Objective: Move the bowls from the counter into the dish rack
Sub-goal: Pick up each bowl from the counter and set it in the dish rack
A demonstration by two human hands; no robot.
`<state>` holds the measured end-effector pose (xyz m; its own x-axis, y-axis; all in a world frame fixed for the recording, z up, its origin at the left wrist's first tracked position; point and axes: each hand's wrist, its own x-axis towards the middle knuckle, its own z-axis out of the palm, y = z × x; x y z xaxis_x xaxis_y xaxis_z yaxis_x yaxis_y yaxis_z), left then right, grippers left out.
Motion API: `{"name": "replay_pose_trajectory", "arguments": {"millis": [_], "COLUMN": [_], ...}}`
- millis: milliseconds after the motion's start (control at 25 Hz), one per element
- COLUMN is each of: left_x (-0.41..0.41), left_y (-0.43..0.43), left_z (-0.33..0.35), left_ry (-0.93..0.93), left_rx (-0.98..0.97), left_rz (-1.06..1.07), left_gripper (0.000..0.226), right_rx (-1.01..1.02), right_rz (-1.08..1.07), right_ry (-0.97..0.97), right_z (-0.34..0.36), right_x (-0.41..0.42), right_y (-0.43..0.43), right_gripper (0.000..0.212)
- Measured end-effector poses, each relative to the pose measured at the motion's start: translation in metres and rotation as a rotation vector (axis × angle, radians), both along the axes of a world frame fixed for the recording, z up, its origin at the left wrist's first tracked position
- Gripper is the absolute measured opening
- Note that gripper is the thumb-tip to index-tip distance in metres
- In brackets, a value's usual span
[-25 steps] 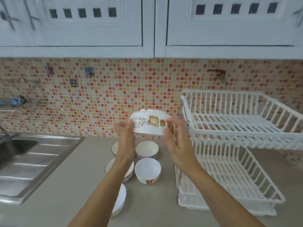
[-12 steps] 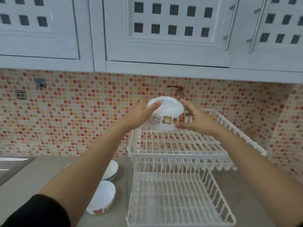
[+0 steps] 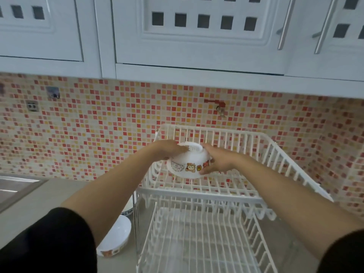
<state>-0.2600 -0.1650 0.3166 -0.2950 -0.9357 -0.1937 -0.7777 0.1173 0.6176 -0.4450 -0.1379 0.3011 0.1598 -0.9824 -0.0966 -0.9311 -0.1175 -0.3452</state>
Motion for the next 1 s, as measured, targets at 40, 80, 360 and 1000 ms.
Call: {"name": "replay_pose_trajectory", "arguments": {"millis": [40,80,360,1000], "left_x": [0.000,-0.001,0.031,0.376], "left_y": [0.002,0.003,0.026,0.055], "left_z": [0.001,0.001,0.032,-0.190], "left_ry": [-0.058,-0.093,-0.001,-0.420], "left_rx": [-0.032,-0.058,-0.316,-0.036], "left_rz": [0.000,0.003,-0.005,0.339], "left_gripper": [0.066,0.067,0.062,0.053], "right_rx": [0.007,0.012,-0.171,0.058], "right_rz": [0.003,0.000,-0.049,0.225], "right_ry": [-0.002,0.003,0.162,0.007], "right_z": [-0.001,0.000,0.042,-0.160], "right_x": [0.001,0.002,0.039,0.387], "right_y": [0.000,0.000,0.021,0.022], "right_gripper": [0.097,0.098,0.105,0.069]}}
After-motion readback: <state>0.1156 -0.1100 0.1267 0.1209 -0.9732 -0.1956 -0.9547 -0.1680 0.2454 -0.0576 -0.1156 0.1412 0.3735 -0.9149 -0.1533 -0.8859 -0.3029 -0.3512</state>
